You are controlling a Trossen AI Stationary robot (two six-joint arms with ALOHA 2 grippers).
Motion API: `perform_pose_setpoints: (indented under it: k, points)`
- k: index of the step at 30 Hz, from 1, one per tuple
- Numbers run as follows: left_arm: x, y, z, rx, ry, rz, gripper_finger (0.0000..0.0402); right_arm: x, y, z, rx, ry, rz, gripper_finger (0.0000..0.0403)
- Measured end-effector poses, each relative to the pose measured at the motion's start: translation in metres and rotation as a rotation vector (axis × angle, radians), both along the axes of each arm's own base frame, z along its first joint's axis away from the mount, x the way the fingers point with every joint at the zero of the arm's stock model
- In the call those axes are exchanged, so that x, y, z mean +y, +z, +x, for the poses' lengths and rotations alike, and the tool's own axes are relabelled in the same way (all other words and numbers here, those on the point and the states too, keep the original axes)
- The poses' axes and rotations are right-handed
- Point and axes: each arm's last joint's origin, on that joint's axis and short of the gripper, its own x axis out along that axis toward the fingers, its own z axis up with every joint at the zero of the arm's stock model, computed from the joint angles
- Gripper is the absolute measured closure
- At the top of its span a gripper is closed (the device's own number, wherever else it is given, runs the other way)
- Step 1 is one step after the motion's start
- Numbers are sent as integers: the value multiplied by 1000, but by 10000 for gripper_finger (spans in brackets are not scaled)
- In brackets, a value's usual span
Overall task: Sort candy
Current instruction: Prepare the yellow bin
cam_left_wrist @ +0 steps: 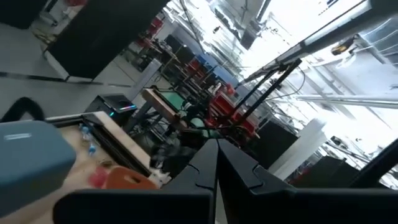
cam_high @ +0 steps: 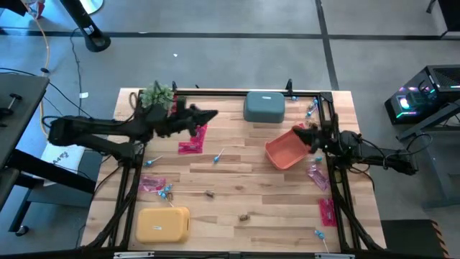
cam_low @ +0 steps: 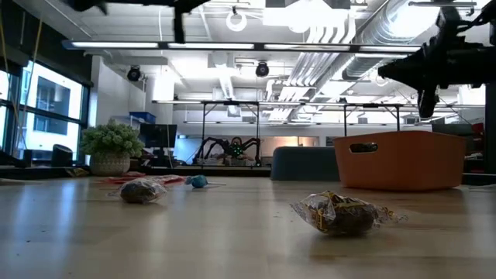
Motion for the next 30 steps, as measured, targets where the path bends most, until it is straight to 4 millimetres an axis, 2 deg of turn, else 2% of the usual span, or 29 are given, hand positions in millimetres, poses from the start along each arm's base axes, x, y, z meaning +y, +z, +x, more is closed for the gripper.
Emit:
perform_pose_setpoints:
  k: [2, 4, 7, 10, 14, 17, 20, 23, 25, 28, 30]
  points:
    - [2, 4, 11, 5, 1, -1, 401, -3, 2, -2, -143, -71, 223, 402]
    - [6, 7, 20, 6, 14, 5, 401, -5, 1, -3, -226, -141, 368, 402]
    - [17, 8, 27, 17, 7, 29, 401, -6, 1, -5, -271, -202, 404, 402]
    - [28, 13, 27, 7, -115, 47, 401, -6, 14, -7, -371, -192, 342, 402]
    - [36, 31, 15, -42, -396, 83, 401, -3, 45, -14, -542, -126, 141, 402]
    - [28, 45, 1, -78, -516, 171, 401, -1, 77, -19, -599, -130, -9, 402]
    - [13, 52, -14, -25, -550, 229, 401, -1, 108, -15, -556, -156, -112, 402]
    - [-5, 38, -29, 204, -561, 178, 401, -1, 136, 2, -480, -97, -183, 402]
    - [-20, 25, -41, 383, -571, 130, 401, -1, 151, 20, -410, -12, -223, 402]
    - [-44, 12, -59, 585, -595, 61, 401, -2, 166, 59, -271, 135, -260, 402]
    - [-60, 7, -69, 668, -623, 15, 401, -3, 168, 88, -142, 216, -263, 402]
